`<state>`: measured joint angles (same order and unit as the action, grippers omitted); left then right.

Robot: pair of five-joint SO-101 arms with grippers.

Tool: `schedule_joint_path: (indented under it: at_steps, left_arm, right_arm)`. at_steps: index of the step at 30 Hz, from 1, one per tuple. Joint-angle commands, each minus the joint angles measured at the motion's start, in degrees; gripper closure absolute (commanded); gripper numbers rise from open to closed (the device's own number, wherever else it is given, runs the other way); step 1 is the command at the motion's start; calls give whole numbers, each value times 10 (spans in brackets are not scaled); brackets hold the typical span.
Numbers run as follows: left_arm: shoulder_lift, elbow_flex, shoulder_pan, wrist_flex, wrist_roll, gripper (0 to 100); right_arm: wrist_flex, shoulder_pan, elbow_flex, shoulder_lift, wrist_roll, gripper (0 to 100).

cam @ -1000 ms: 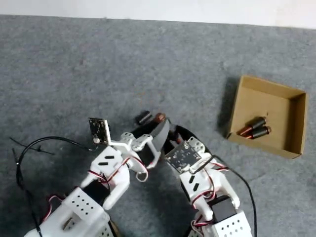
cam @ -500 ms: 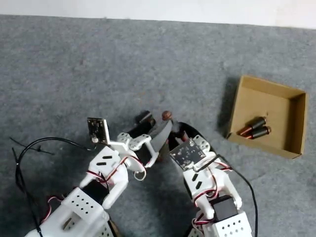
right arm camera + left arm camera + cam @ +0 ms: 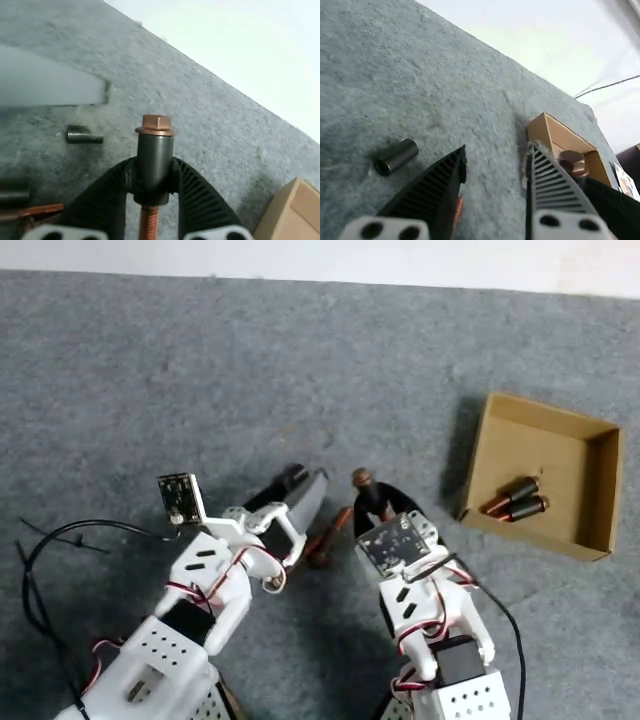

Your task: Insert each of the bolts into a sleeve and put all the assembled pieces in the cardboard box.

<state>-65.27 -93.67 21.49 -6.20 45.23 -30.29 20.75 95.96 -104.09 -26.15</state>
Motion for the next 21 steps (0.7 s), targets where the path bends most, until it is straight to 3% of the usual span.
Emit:
schedule_joint_path:
  at_steps: [1,7,10,16,21]
  left_arm:
    - [-13,21,-2,3,4,806]
    - [-13,20,-11,3,3,809]
    - [-13,24,-49,0,5,811]
    - [-13,31,-88,3,5,811]
    - [-14,31,-103,4,5,811]
  right_arm:
    - [22,-9,68,-13,9,994]
    - [35,-42,68,-13,11,994]
    - [54,-98,69,-13,20,994]
    - [135,-228,69,-12,125,994]
    - [201,-293,68,-12,131,994]
